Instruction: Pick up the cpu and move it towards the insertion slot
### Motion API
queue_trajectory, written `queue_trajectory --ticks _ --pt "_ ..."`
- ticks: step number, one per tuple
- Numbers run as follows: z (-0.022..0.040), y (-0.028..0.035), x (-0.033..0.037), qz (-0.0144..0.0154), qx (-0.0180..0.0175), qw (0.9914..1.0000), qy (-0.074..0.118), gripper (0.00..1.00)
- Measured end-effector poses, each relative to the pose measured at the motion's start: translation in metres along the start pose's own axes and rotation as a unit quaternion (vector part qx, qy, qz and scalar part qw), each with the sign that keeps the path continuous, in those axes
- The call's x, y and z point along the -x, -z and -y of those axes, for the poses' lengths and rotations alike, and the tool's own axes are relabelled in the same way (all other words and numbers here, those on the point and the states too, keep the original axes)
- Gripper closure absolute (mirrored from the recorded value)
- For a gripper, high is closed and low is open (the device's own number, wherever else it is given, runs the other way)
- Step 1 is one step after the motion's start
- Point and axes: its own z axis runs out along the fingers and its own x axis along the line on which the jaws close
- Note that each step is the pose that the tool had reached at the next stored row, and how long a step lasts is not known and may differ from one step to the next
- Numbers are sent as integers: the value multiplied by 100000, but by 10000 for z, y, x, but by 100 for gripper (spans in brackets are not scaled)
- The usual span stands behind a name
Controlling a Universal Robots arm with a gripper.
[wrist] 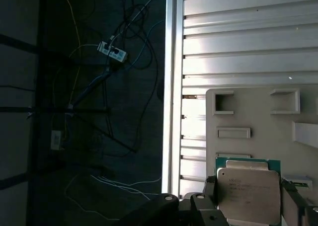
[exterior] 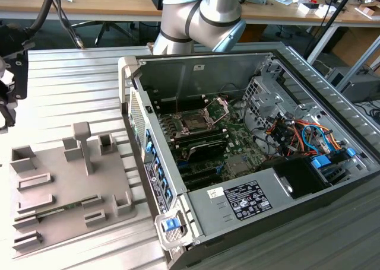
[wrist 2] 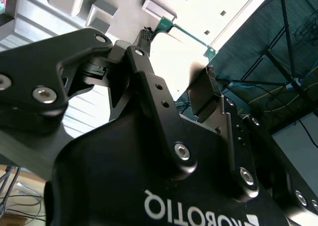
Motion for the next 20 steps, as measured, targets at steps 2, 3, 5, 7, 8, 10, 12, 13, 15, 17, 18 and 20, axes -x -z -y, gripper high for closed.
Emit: queue_trajectory --ticks 2,3,5,7,8,10,12,13,15,17,18,20 --pt "0 20 0 1 7 100000 5 45" --pt "-1 29 0 -4 5 100000 6 45" --pt "-1 42 0 -1 13 100000 5 45" --pt "-1 43 0 -2 24 100000 7 45" --pt "-1 43 0 -1 33 100000 5 45" --pt "-1 43 0 -2 34 100000 7 45" --pt "-1 43 3 -5 33 100000 7 45" --pt "0 43 7 0 32 100000 7 45" --pt "0 43 16 -5 33 100000 14 45" --pt "1 42 26 1 36 100000 10 45" --pt "1 42 31 3 36 100000 9 45" --pt "2 43 47 -3 34 100000 11 45"
